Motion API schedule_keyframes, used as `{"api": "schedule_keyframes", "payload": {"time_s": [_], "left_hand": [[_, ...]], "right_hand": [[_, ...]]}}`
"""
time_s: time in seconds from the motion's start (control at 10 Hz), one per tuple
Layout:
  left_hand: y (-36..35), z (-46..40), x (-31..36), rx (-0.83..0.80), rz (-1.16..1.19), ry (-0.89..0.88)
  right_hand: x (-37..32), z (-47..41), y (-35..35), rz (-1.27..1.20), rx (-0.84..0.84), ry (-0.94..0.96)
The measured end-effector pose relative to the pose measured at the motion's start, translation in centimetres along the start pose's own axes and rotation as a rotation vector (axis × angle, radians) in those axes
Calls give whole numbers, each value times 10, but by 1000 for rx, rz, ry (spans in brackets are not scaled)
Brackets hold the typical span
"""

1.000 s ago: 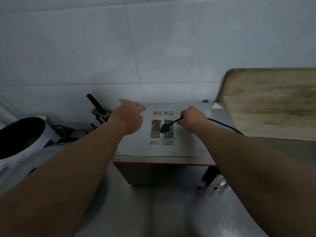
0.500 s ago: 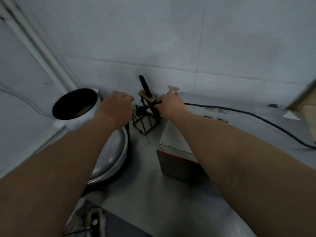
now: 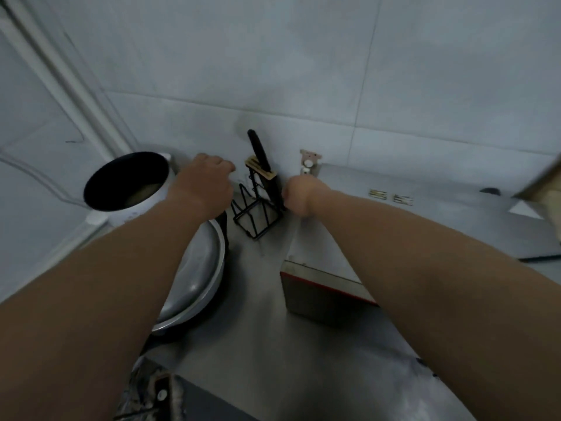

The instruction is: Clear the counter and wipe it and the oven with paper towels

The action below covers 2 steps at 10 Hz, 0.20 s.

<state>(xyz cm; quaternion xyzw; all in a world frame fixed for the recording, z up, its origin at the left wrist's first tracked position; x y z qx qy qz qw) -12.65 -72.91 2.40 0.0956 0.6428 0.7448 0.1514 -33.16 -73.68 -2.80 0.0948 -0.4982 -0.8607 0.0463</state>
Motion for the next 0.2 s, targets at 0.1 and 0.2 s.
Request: {"api": "schedule_keyframes", "payload": {"time_s": [0.1,0.2], "left_hand": [[13,-22,38,48,25,-96],[26,-37,83,27,30,-205]], "right_hand": [[36,21,16,-111,88,-72],[68,46,20,-147,107,-164]]}}
Point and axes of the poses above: each hand's wrist, its own z-axis away from the middle knuckle, its own y-axis out of the back of the hand, x = y × z, the point moved 1 cm from there along -z, towards the middle knuckle, and after that the axes turned 13 degrees about -x, right-handed, at the moved point
